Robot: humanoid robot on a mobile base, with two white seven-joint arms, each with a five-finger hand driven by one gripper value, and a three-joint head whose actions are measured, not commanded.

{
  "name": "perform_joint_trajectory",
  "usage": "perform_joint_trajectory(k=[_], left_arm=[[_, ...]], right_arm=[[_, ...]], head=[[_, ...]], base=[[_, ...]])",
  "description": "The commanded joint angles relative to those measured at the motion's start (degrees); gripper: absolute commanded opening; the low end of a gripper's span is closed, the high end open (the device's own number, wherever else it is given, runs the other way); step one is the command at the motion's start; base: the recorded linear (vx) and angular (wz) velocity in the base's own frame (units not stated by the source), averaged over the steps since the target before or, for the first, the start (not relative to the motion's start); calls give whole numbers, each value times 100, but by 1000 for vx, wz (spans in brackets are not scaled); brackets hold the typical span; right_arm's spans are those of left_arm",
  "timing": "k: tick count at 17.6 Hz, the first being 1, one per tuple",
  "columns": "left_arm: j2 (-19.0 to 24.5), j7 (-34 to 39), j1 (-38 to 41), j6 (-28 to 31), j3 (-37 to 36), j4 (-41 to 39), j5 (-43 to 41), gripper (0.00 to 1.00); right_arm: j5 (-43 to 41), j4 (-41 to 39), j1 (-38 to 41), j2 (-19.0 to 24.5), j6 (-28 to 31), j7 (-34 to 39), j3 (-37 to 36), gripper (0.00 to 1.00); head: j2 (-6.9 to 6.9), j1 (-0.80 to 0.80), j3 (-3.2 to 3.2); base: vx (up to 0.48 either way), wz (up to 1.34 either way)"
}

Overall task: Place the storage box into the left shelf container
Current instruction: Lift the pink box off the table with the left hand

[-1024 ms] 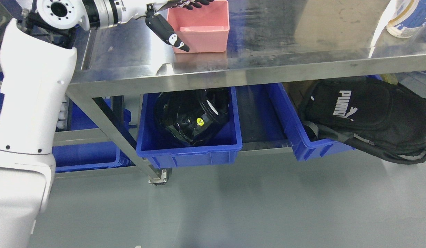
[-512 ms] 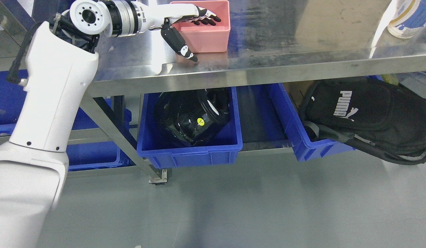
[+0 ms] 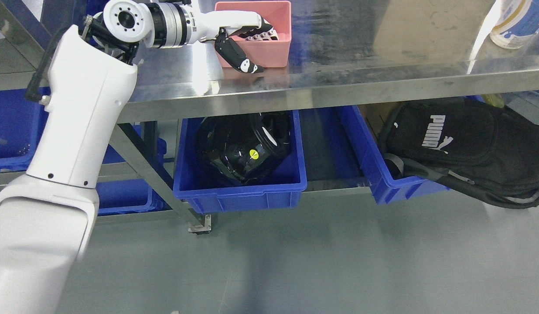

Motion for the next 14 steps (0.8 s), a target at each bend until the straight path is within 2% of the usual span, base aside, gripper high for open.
perform_joint_trajectory(k=[1, 3, 7, 9, 10, 12, 14], left_arm=[[-447, -143, 190, -475, 994, 323, -8, 6], [-745, -143, 234, -704, 1453, 270, -8, 0], [-761, -3, 419, -837, 2638, -107, 10, 0], [-761, 243, 611, -1116, 2939, -501, 106, 0], [-761, 252, 656, -1344, 3166, -677, 507, 0], [-761, 305, 823, -1434, 3273, -723, 1525, 0], [-761, 689, 1033, -1478, 3484, -1020, 1837, 0]], right_arm=[[-9, -100, -35, -100, -4, 6, -18, 100], [-9, -100, -35, -100, -4, 6, -18, 100], [-9, -100, -35, -100, -4, 7, -18, 100], [-9, -100, -35, -100, -4, 7, -18, 100], [-9, -100, -35, -100, -4, -2, -18, 100], [-9, -100, -35, -100, -4, 6, -18, 100], [-9, -100, -35, -100, -4, 6, -18, 100]], head=[[0, 0, 0], [0, 0, 0], [0, 0, 0], [0, 0, 0], [0, 0, 0], [0, 0, 0], [0, 0, 0]], base=[[0, 0], [0, 0], [1, 21], [1, -25], [0, -33], [0, 0], [0, 0]])
